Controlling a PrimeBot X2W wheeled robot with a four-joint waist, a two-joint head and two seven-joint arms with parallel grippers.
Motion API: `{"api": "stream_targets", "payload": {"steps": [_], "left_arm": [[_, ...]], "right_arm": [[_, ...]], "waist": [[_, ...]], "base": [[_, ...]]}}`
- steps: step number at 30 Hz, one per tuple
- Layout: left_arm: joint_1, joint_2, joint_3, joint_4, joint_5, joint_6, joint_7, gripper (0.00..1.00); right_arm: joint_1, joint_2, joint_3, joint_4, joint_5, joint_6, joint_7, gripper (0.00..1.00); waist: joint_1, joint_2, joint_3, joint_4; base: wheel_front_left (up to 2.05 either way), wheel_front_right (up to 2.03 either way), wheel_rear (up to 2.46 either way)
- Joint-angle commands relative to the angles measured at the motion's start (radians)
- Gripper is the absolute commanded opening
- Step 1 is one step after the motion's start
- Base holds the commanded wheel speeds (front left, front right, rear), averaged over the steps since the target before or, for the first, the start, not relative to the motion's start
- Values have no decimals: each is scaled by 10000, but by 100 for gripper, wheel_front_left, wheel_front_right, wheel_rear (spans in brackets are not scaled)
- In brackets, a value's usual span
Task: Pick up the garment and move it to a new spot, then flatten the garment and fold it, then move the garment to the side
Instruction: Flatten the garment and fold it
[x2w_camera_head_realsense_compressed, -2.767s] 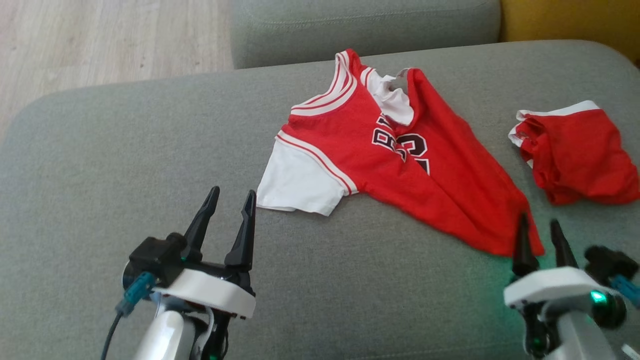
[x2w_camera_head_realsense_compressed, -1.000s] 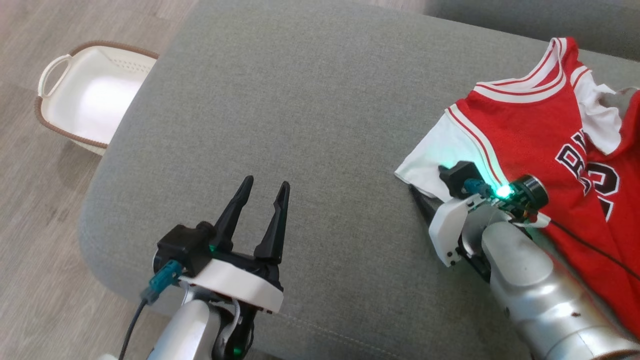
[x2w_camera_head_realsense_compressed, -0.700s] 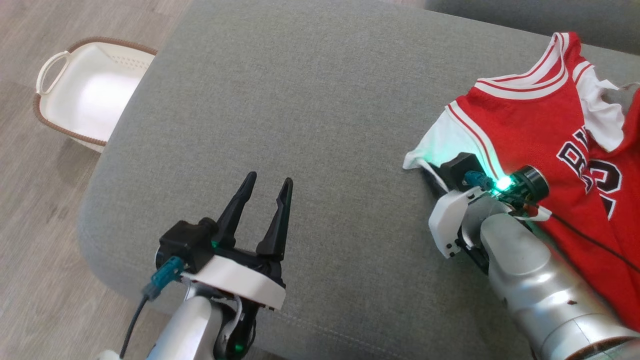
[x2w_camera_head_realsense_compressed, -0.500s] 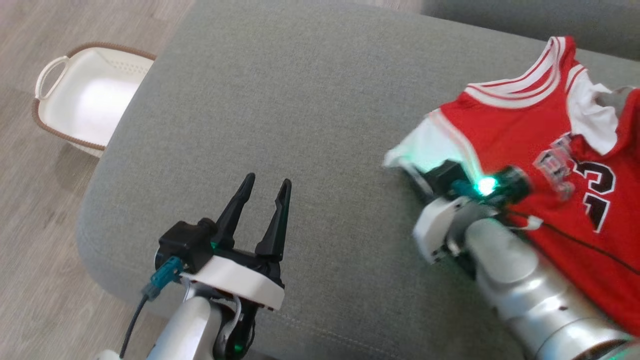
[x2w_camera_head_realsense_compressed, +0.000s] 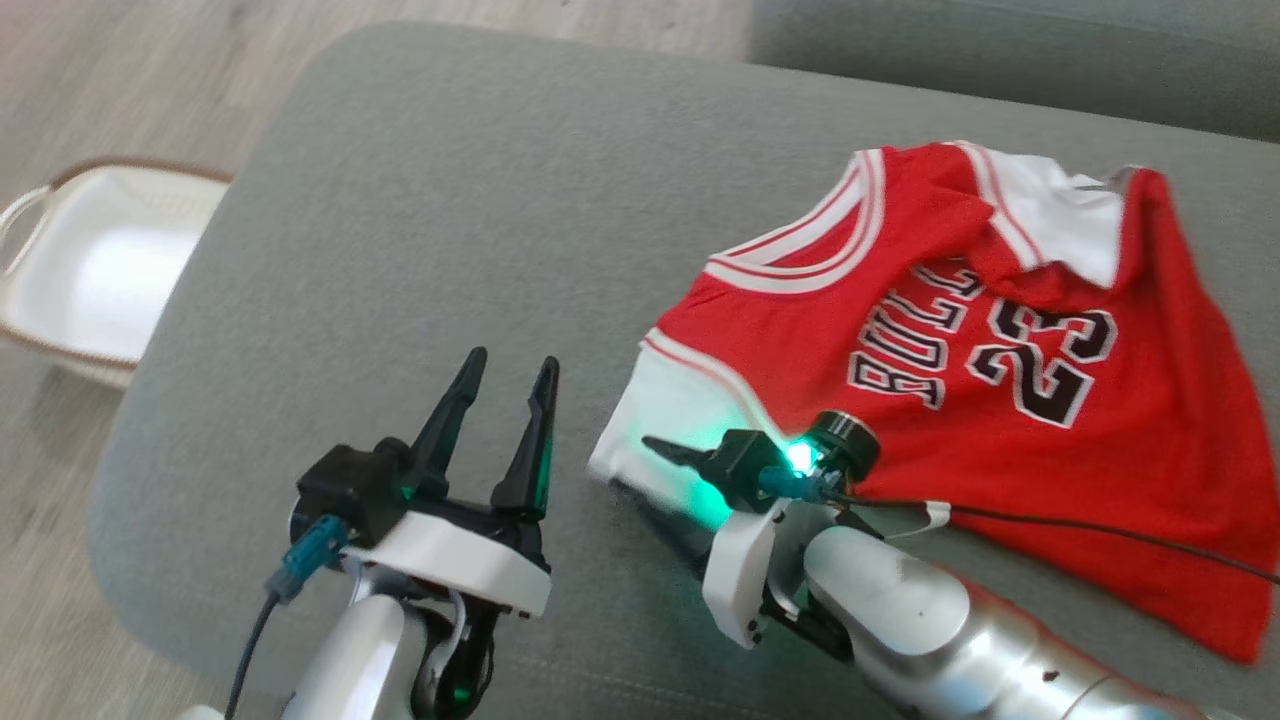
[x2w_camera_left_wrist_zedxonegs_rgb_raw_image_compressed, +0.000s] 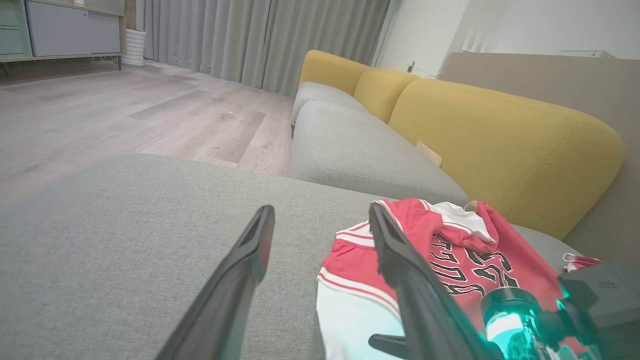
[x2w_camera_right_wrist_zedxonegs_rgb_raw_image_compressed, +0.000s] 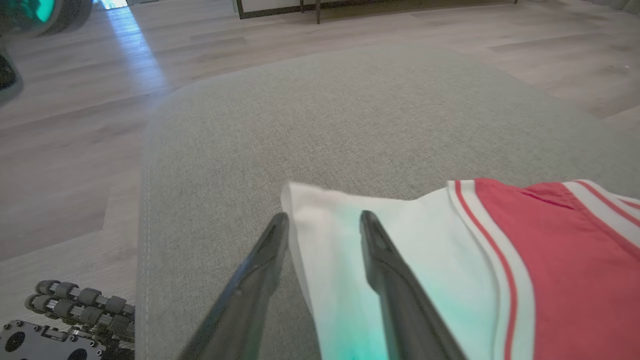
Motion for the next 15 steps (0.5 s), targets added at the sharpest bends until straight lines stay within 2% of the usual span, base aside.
{"api": "stream_targets", "payload": {"steps": [1, 4, 8, 12, 15], "left_arm": [[-134, 28, 429, -263, 95, 3, -59, 100], [-39, 28, 601, -247, 179, -20, -59, 100], [116, 28, 946, -257, 240, -30, -59, 100], [253, 28, 1215, -282, 311, -78, -59, 100], [339, 28, 1337, -287, 371, -104, -59, 100]], "right_arm": [[-60, 216, 123, -329, 393, -9, -112, 100], [-66, 143, 30, -282, 815, -9, -265, 100], [151, -71, -606, -272, 1146, -9, -507, 100], [663, -538, -1784, -457, 1297, -9, -676, 100], [1215, -937, -3035, -771, 1201, -9, -727, 100]], "waist": [[0, 0, -225, -379], [0, 0, -450, -771], [0, 0, -804, -1342], [0, 0, -1092, -1830], [0, 0, -1244, -2172]], "base": [[0, 0, 0], [0, 0, 0], [0, 0, 0], [0, 0, 0], [0, 0, 0]]}}
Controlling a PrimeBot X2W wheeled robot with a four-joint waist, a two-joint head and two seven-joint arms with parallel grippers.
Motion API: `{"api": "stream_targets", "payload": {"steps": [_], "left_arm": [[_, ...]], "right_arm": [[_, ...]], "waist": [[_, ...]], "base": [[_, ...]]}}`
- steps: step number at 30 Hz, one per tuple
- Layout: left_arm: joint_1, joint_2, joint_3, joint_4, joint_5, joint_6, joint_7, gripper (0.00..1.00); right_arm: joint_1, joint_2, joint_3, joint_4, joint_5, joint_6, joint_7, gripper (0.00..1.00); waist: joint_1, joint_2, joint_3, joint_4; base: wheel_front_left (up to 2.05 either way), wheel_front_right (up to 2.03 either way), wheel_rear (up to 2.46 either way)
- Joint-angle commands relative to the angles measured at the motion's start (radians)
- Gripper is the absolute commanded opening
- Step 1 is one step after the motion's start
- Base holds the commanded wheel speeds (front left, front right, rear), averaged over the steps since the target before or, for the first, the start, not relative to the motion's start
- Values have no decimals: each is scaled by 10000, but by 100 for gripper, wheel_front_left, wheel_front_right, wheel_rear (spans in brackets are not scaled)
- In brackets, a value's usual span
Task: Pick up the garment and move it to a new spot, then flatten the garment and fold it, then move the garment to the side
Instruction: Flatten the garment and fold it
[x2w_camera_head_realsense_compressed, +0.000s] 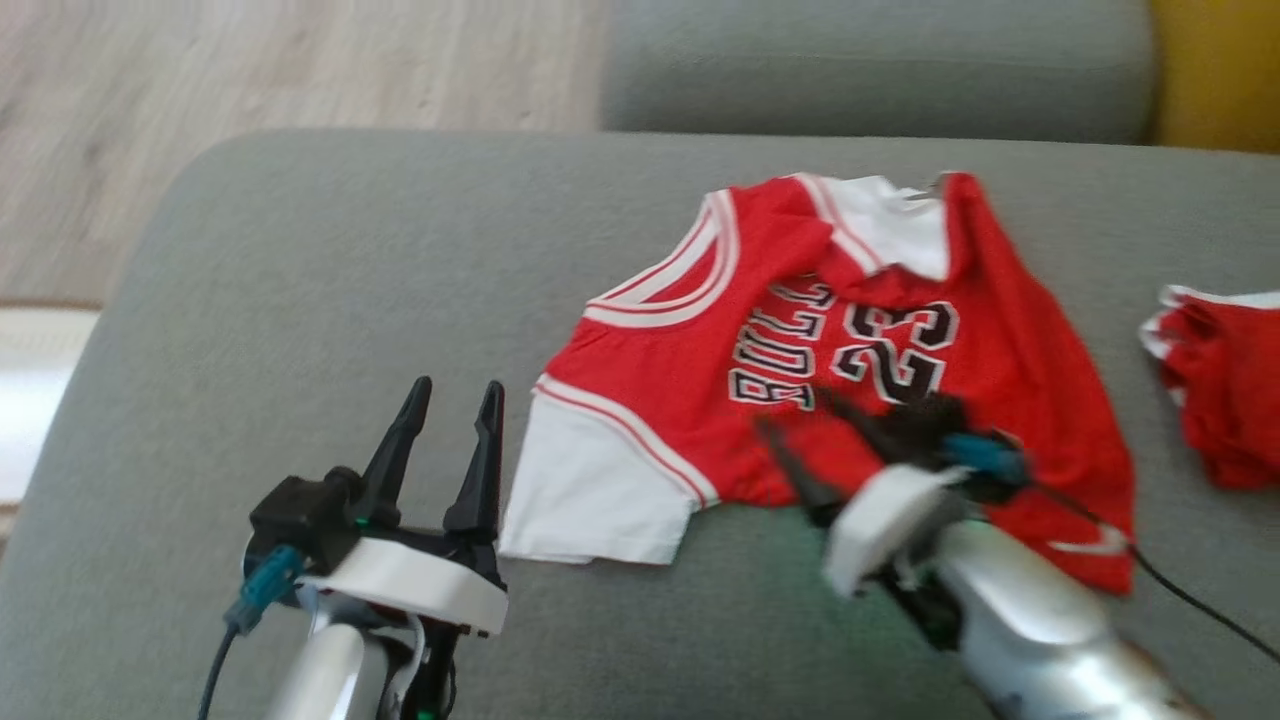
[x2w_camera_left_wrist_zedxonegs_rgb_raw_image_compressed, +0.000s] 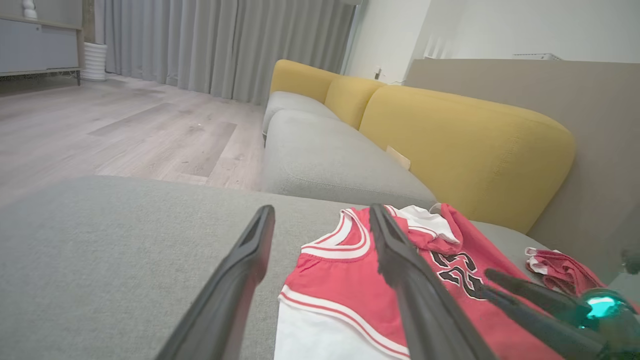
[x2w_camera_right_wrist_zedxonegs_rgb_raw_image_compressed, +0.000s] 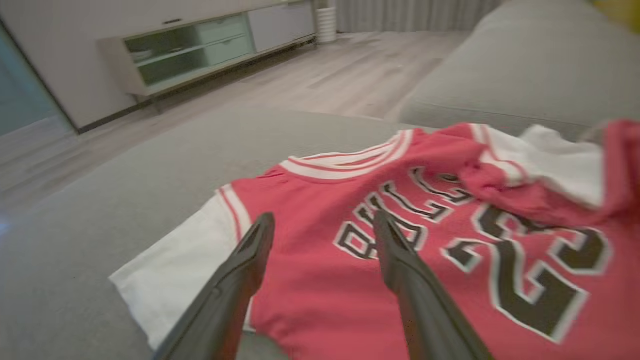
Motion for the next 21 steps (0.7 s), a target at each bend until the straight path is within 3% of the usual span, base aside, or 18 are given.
{"api": "stream_targets", "payload": {"steps": [1, 7, 12, 16, 21], "left_arm": [[-248, 26, 412, -321, 100, -41, -59, 100], [-142, 26, 524, -335, 129, -31, -59, 100], [-30, 26, 442, 504, 374, 135, -59, 100], [-138, 26, 443, 802, 434, 173, -59, 100], [-156, 26, 476, 831, 447, 162, -59, 100]], "right_arm": [[359, -182, -842, -567, -120, -9, -131, 100], [1979, -458, -3845, -1911, -1125, -9, -138, 100], [3707, 110, -6228, -3159, -2375, -9, -139, 100], [4409, 591, -7087, -3971, -3060, -9, -47, 100], [4766, 879, -7432, -4819, -3461, -9, 372, 100]], "waist": [[0, 0, -288, -484], [0, 0, -394, -922], [0, 0, -399, -1255], [0, 0, -361, -1400], [0, 0, -364, -1415]], "base": [[0, 0, 0], [0, 0, 0], [0, 0, 0], [0, 0, 0], [0, 0, 0]]}}
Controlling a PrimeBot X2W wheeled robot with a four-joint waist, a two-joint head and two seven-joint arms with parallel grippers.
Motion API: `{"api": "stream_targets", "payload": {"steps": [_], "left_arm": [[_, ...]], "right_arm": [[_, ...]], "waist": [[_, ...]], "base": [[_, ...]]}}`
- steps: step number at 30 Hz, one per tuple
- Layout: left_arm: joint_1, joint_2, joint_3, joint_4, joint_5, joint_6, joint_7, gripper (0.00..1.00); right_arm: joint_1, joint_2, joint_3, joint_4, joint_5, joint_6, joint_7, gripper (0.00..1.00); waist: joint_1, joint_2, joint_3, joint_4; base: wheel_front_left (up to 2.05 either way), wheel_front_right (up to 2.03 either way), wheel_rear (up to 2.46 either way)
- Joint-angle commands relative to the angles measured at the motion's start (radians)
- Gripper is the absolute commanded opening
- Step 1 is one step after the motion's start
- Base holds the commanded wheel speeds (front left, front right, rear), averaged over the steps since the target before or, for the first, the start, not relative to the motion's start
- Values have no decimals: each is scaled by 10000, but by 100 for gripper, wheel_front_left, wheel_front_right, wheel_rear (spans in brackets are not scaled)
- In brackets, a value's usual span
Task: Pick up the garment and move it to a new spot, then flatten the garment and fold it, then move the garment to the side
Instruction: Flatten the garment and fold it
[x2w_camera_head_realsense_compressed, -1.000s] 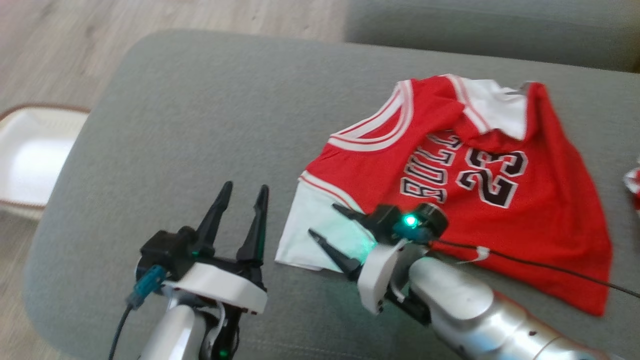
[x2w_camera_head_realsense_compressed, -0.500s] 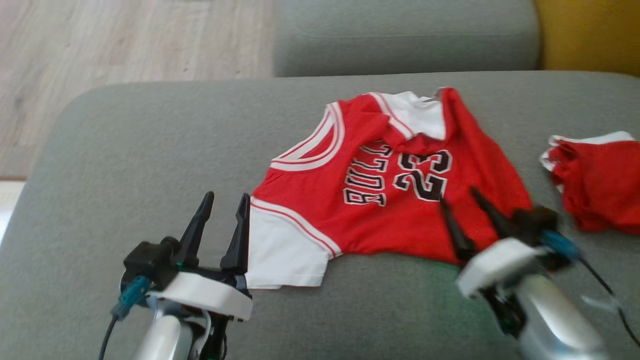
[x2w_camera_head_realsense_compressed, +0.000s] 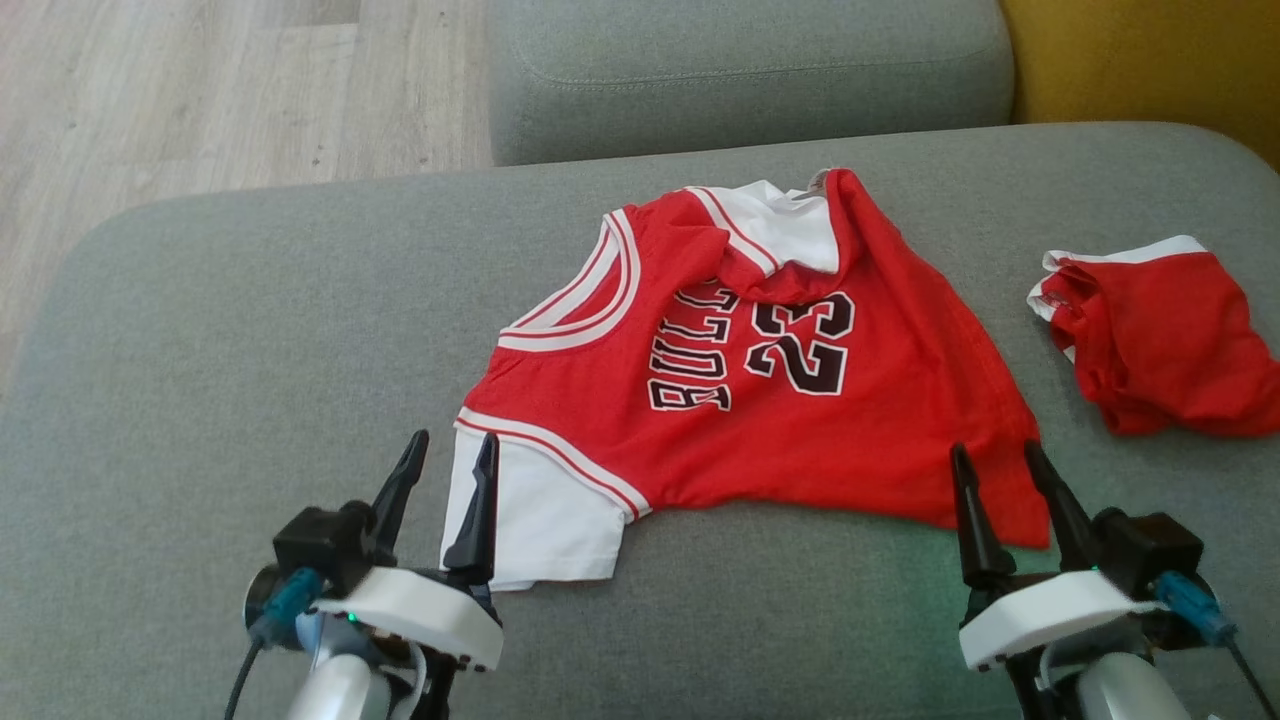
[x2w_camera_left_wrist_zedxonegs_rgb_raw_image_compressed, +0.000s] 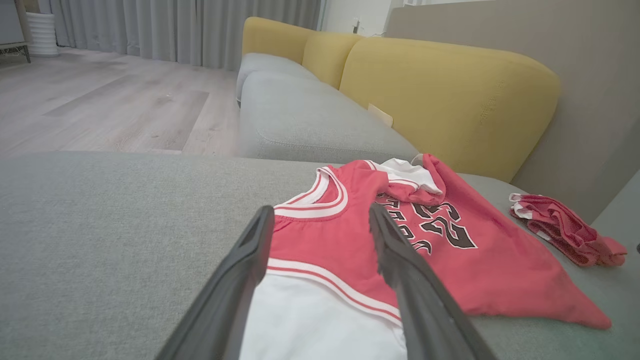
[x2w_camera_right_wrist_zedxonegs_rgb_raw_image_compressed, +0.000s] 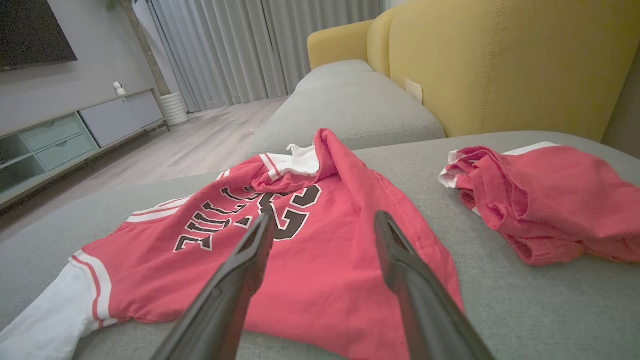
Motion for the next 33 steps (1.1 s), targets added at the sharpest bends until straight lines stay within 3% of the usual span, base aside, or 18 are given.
{"api": "stream_targets", "payload": {"steps": [1, 9, 15, 23, 31, 33], "left_arm": [[-358, 24, 374, -272, 56, 52, -61, 100], [-364, 33, -100, 1604, 410, 305, 337, 100], [-700, 78, -154, 2736, 497, 735, 1259, 100], [-932, 241, -97, 3426, 654, 1394, 1664, 100], [-1085, 268, -192, 3738, 489, 1249, 2184, 100], [-1120, 258, -231, 3741, 402, 1123, 2233, 0]], "right_arm": [[-182, 32, 157, -426, -97, -9, 24, 100], [113, 169, 103, -983, -254, -9, 329, 100], [221, 197, 103, -1100, -259, -9, 405, 100], [233, 210, 122, -1089, -226, -9, 415, 100], [195, 212, 53, -1026, -170, -9, 390, 100], [175, 212, -19, -993, -182, -9, 386, 100]], "waist": [[0, 0, -6, 15], [0, 0, -10, 1], [0, 0, 43, -131], [0, 0, 93, -348], [0, 0, 163, -441], [0, 0, 184, -434]], "base": [[0, 0, 0], [0, 0, 0], [0, 0, 0], [0, 0, 0], [0, 0, 0], [0, 0, 0]]}}
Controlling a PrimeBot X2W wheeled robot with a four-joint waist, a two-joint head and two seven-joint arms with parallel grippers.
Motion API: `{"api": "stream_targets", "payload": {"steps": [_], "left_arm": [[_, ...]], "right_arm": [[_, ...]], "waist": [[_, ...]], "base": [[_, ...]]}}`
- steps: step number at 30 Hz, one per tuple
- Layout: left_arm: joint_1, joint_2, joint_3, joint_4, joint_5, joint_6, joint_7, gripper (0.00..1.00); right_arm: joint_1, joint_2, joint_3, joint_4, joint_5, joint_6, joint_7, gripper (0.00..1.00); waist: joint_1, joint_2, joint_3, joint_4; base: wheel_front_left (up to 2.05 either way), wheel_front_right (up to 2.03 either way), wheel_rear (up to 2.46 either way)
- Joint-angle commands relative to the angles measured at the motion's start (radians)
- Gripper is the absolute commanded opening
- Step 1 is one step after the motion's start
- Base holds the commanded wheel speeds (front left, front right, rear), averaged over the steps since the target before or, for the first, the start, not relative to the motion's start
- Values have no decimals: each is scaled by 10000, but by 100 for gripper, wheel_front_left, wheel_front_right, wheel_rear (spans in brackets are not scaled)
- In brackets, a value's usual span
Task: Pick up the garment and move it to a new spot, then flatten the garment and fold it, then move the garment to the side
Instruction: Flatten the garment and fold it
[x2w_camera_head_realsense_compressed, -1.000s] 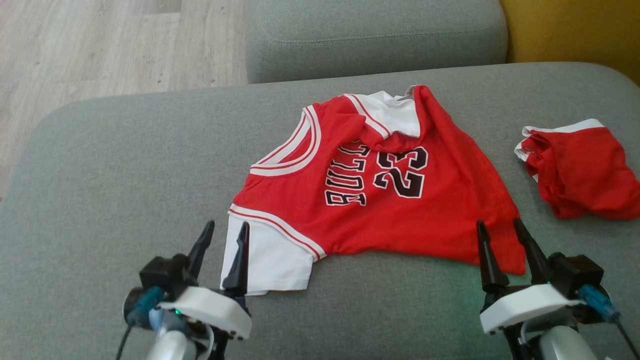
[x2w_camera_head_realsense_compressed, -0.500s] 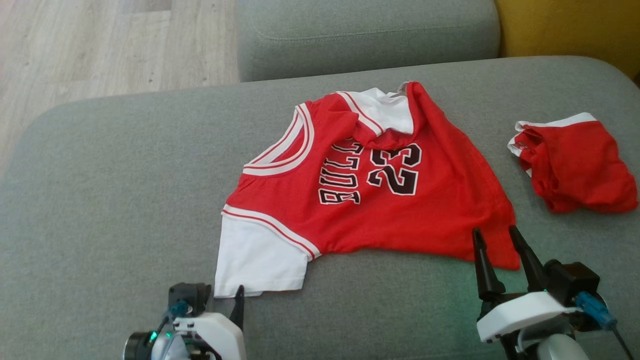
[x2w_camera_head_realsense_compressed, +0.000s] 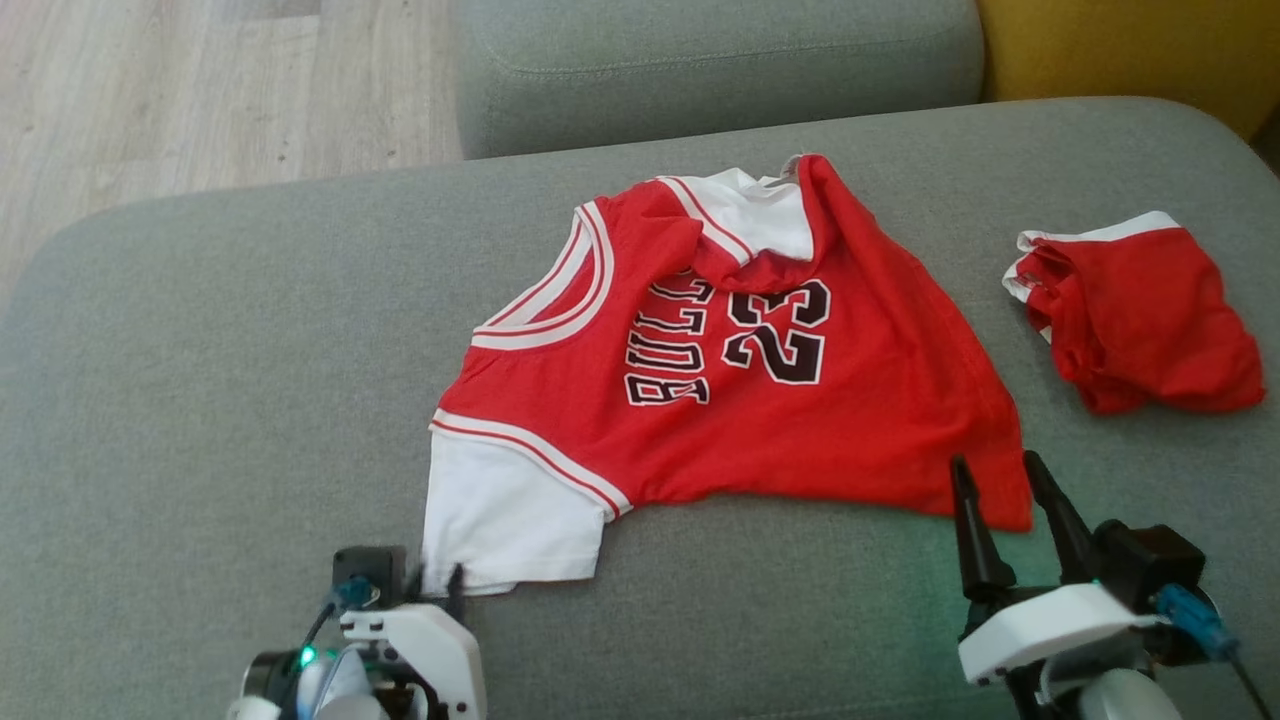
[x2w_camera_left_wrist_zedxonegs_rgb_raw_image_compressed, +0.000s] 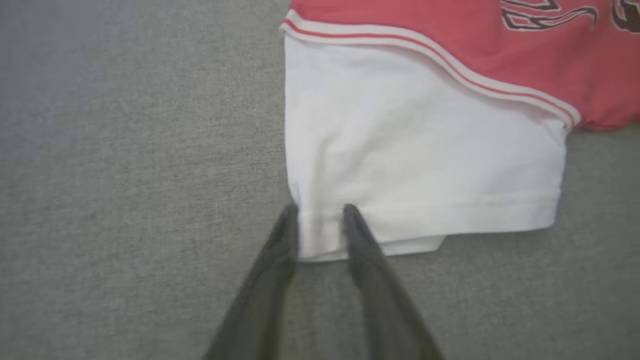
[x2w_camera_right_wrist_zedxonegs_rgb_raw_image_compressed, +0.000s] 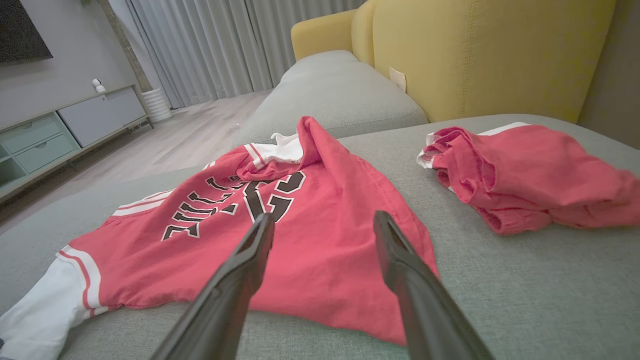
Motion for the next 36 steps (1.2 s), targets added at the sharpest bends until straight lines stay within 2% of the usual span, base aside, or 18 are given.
{"api": "stream_targets", "payload": {"steps": [1, 6, 14, 19, 25, 36], "left_arm": [[-386, 128, 203, -126, -67, -68, 43, 0], [-404, 75, 171, -418, -333, -301, -297, 0], [-550, 18, 220, -1461, -588, -575, -1802, 0], [-544, 10, 287, -2017, -613, -662, -2136, 0], [-457, -9, 258, -2446, -599, -784, -2229, 0], [-425, -1, 323, -2842, -452, -897, -2250, 0]], "right_arm": [[-277, -23, 117, -238, -16, -9, -6, 100], [-329, -23, -423, 117, -144, -9, 131, 100], [-755, -23, -1643, 1276, -448, -9, 617, 100], [-1188, -23, -2088, 2316, -30, -9, 795, 100], [-1723, -22, -2238, 3696, 864, -9, 704, 100], [-2733, -22, -1717, 5784, 1975, -9, 177, 100]], "waist": [[0, 0, 3, 15], [0, 0, -40, 112], [0, 0, -60, 356], [0, 0, -11, 464], [0, 0, 101, 550], [0, 0, 371, 645]], "base": [[0, 0, 0], [0, 0, 0], [0, 0, 0], [0, 0, 0], [0, 0, 0], [0, 0, 0]]}}
